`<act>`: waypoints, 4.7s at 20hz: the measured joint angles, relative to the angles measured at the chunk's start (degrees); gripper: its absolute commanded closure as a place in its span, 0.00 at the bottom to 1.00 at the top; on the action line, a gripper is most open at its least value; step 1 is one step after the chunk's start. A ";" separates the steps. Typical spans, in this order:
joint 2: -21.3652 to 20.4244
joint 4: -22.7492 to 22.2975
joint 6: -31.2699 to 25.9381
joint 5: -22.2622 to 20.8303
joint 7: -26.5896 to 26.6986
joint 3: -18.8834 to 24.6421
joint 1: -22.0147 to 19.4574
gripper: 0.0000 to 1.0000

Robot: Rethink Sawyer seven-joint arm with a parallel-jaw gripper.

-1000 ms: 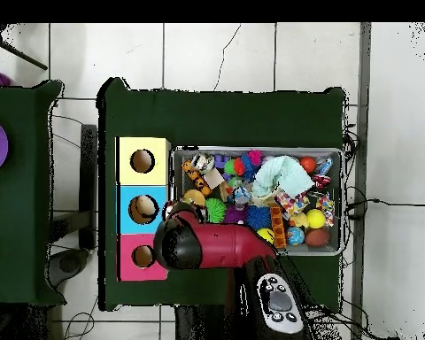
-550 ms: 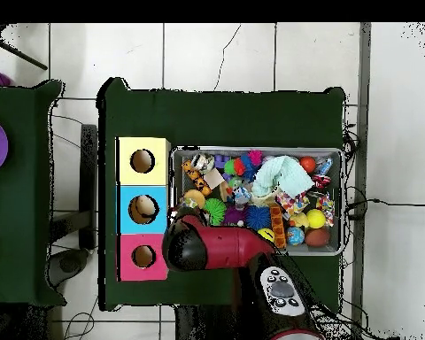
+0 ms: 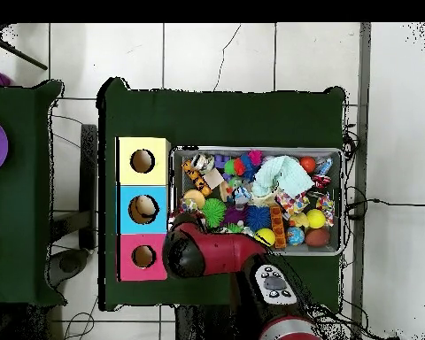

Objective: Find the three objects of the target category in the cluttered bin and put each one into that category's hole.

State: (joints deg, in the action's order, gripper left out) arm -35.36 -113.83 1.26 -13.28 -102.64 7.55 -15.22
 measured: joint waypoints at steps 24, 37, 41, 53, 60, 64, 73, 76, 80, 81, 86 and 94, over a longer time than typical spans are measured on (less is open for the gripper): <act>0.52 -5.59 5.01 -1.70 0.00 -0.28 0.11 1.00; 0.04 -6.03 4.72 -2.56 0.00 0.36 -1.84 1.00; -3.45 -7.83 0.60 -2.58 0.00 2.32 -3.78 1.00; -12.43 -9.19 -14.88 -2.63 0.00 6.75 -7.89 1.00; -13.71 -9.20 -14.93 -2.67 0.00 8.46 -8.45 1.00; -13.70 -9.19 -14.87 -2.69 0.00 8.84 -8.32 0.00; -13.70 -9.20 -13.47 -2.94 0.00 8.68 -6.86 0.00; -13.23 -9.19 -13.07 -2.93 0.00 8.67 -6.90 0.00; -11.77 -9.17 -12.48 -3.16 0.00 8.65 -6.87 0.00; -11.01 -9.16 -11.98 -3.47 0.00 8.53 -6.75 0.00; -7.25 -8.72 -7.82 -5.83 0.00 6.83 -5.99 0.00; -2.29 -7.94 -3.15 -8.56 0.00 5.56 -6.26 0.00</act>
State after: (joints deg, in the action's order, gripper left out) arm -37.65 -121.77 -1.89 -21.83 -102.64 13.11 -21.48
